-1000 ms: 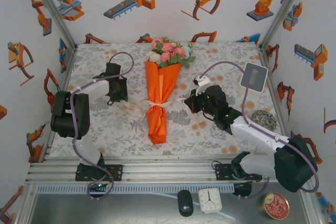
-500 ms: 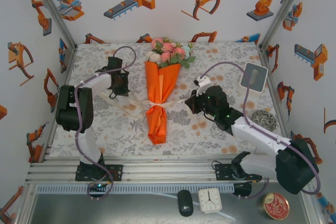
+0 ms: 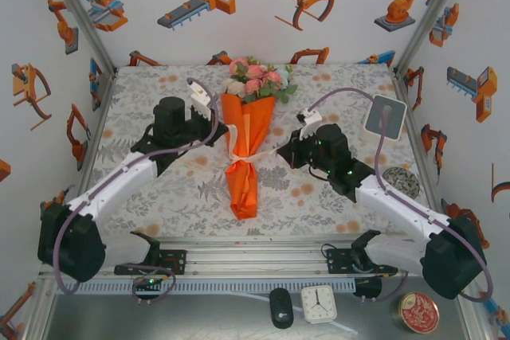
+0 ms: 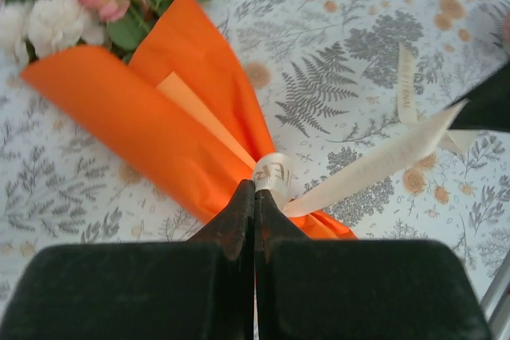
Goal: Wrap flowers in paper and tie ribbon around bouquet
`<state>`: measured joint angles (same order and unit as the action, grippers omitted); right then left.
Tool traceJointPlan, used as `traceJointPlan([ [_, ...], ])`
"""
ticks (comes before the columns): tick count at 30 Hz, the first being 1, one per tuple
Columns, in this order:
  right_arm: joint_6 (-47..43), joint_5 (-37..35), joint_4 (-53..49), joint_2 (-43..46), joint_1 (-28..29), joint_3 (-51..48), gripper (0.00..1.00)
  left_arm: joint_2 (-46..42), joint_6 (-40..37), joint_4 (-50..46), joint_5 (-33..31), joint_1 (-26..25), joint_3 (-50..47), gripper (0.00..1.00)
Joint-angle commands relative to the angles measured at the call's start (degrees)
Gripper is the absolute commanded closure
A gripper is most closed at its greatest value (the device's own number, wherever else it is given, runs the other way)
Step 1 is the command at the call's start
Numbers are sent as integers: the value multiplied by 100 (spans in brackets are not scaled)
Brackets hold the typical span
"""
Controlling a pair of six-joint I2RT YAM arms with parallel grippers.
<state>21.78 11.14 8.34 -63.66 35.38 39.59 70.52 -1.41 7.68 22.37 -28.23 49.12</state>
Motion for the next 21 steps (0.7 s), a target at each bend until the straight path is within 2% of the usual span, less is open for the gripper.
traceJointPlan([
  [1, 632, -107, 242, -9, -21, 239, 100, -71, -812, 257, 390, -88, -145, 100],
  [4, 995, -96, 525, -333, -22, 406, 100, -125, -1119, -113, 325, -272, -111, 100],
  [6, 1192, 68, 728, -676, -18, 590, 100, -143, -1047, -40, 342, -340, -146, 100],
  [12, 2004, 848, 983, -2221, -6, 1701, 100, -4, -564, 511, 648, -703, -180, 100],
  [16, 2124, 1662, 804, -3333, 249, 2806, 100, 222, -543, 467, 683, -958, -95, 100],
  [17, 2085, 1910, 706, -3480, 300, 3015, 93, 249, -525, 503, 639, -981, -111, 99],
  [19, 2049, 1981, 339, -3563, 259, 3258, 65, 223, -397, 563, 477, -986, -152, 99],
  [21, 2000, 1690, 287, -3312, 93, 3063, 52, 186, -372, 605, 372, -990, -201, 98],
])
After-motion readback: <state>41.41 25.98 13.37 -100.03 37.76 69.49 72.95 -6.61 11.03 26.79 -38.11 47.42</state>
